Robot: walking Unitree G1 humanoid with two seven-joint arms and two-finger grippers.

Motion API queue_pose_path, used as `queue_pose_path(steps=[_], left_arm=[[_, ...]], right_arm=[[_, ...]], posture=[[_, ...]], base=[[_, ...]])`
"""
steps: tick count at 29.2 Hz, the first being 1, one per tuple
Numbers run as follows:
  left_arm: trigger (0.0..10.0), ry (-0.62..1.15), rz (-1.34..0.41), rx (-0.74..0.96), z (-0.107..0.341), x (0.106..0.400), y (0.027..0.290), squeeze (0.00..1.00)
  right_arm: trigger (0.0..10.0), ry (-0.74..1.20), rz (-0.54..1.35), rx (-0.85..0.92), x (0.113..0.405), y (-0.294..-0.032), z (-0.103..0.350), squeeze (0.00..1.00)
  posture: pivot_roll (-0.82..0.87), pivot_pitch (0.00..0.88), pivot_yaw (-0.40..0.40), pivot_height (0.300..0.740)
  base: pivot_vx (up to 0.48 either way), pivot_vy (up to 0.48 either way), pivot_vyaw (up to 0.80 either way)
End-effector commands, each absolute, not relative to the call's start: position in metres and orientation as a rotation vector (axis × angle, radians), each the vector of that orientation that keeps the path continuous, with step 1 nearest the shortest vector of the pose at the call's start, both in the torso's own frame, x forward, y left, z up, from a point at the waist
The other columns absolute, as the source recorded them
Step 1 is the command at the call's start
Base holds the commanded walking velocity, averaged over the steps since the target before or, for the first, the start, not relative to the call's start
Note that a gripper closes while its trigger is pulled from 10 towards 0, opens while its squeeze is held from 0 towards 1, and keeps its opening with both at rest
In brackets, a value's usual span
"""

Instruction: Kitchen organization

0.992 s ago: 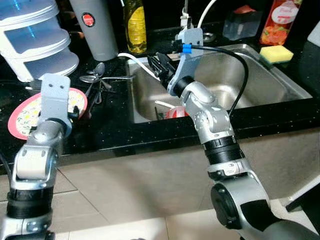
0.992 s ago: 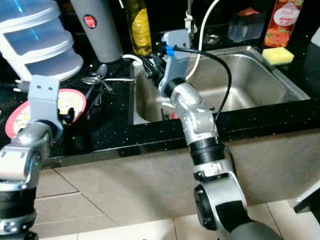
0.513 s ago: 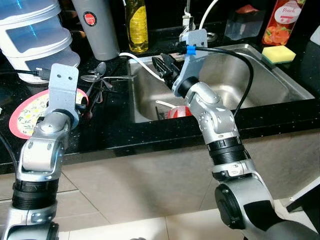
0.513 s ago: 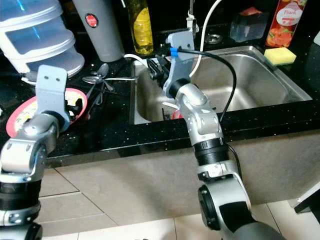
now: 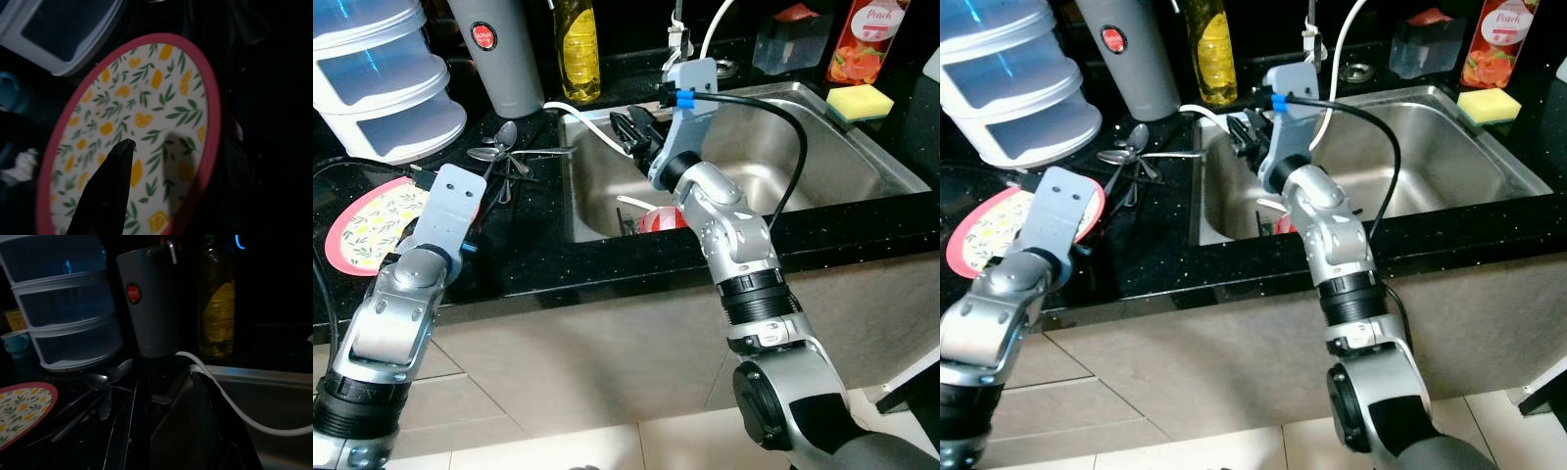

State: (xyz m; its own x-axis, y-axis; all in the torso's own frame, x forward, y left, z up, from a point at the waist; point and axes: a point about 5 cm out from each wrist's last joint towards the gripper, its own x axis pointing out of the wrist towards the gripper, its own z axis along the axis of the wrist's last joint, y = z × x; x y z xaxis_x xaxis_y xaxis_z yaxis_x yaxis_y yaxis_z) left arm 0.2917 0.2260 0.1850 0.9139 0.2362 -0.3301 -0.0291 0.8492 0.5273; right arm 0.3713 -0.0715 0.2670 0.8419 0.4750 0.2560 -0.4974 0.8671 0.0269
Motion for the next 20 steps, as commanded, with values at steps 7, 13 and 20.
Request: queue_pose_path(steps=[7,13,20], left_arm=[[0.2,0.438,0.206,0.75,0.174,0.301,0.243,0.0],[0.0,0.397,0.191,0.857,0.173,0.307,0.239,0.0],[0.0,0.31,0.284,0.986,0.177,0.312,0.244,0.0]], right_arm=[[10.0,-0.241,0.474,0.087,0.367,-0.082,0.263,0.0],[10.0,-0.249,0.457,0.097,0.368,-0.084,0.265,0.0],[10.0,-0.246,0.458,0.092,0.366,-0.085,0.264,0.0]], posture=[[0.04,0.0,0.151,0.74],[0.05,0.0,0.162,0.74],[0.04,0.0,0.152,0.74]], base=[[0.0,0.0,0.0],[0.0,0.0,0.0],[0.0,0.0,0.0]])
